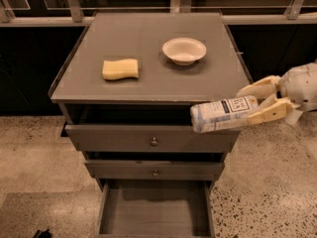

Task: Pick blue plastic bottle from bottom drawer and place on counter

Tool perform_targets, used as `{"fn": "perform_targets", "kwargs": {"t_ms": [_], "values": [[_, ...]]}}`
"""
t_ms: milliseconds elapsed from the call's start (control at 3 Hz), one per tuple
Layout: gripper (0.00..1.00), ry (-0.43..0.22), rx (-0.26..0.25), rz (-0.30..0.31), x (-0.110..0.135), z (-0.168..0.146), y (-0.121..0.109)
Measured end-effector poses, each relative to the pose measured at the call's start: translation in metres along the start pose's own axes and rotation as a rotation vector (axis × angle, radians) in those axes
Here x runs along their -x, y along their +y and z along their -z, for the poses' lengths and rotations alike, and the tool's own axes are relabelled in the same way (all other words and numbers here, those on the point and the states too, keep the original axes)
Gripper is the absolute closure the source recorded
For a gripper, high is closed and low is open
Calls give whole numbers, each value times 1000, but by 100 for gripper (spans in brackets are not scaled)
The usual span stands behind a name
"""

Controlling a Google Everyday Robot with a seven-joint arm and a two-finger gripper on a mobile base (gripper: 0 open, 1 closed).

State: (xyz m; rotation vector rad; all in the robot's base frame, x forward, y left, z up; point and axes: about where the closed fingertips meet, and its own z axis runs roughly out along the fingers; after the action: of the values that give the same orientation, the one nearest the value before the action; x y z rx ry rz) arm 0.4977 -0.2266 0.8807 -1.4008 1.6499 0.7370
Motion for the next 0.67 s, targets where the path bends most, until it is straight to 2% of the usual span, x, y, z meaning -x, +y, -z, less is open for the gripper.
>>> {"fn": "perform_targets", "kwargs": {"t_ms": [333,667], "values": [[100,26,-10,52,25,4,-27],[100,15,-17,81,39,0,-53]]}}
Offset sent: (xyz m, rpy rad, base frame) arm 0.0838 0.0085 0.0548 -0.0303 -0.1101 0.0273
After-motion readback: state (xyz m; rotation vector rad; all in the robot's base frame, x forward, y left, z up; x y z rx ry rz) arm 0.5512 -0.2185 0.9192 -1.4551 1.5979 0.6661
